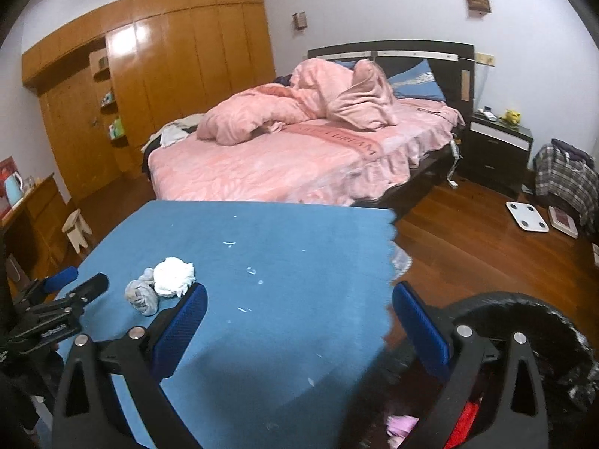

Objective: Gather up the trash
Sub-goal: 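Move both open grippers back over the mat toward the grey sock, then grasp the grey sock with the left gripper while the right gripper grasps the white tissue ball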

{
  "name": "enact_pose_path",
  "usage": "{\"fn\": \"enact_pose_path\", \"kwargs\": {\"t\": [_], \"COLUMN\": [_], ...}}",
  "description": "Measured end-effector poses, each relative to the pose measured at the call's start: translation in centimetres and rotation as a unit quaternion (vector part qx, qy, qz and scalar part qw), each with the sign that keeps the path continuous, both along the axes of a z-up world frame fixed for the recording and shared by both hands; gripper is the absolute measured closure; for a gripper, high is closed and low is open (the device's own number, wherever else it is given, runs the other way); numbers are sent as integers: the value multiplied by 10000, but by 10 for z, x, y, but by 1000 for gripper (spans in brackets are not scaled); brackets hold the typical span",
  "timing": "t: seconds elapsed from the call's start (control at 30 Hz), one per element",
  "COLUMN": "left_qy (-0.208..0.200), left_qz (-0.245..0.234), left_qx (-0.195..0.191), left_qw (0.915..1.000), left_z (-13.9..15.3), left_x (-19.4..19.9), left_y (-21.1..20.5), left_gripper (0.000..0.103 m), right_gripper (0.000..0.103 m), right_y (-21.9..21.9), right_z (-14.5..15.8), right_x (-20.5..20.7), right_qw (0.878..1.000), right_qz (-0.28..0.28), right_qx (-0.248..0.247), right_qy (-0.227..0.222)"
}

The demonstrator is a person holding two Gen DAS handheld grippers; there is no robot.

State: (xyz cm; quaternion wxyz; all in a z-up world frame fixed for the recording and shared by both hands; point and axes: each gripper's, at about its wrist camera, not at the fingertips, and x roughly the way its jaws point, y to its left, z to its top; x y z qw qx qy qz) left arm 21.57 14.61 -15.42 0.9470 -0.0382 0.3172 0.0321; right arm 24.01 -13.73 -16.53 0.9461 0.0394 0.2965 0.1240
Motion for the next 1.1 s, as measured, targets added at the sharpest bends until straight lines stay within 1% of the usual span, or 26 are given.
{"fn": "enact_pose_path", "kwargs": {"t": [0.1, 0.33, 0.43, 0.47, 0.5, 0.63, 0.83, 0.93, 1.1], "left_qy": [186, 523, 631, 663, 699, 650, 388, 291, 369], "left_qz": [-70, -228, -302, -336, -398, -421, -321, -139, 239], "left_qx": [-25, -181, -327, -381, -467, -587, -473, -300, -203], "left_qw": [9998, 9982, 9970, 9965, 9957, 9953, 9976, 9990, 9988], "left_z": [-14, -41, -48, -51, -53, -55, -44, -38, -39], "left_x": [13, 34, 39, 40, 42, 40, 26, 21, 23], "left_y": [5, 7, 10, 9, 11, 12, 16, 28, 58], "left_gripper": [20, 29, 40, 48, 53, 57, 58, 58, 58], "right_gripper": [6, 6, 6, 6, 6, 6, 6, 6, 6], "right_y": [15, 30, 33, 33, 34, 37, 46, 58, 82], "right_z": [-8, -20, -25, -26, -27, -31, -32, -32, -35], "right_x": [11, 28, 32, 31, 32, 34, 37, 42, 49], "right_qw": [9999, 9996, 9994, 9994, 9993, 9990, 9989, 9987, 9980], "right_qz": [52, 99, 137, 142, 151, 178, 254, 346, 517], "right_qx": [-91, -168, -206, -216, -230, -259, -262, -229, -246], "right_qy": [65, 208, 247, 250, 257, 303, 290, 283, 280]}}
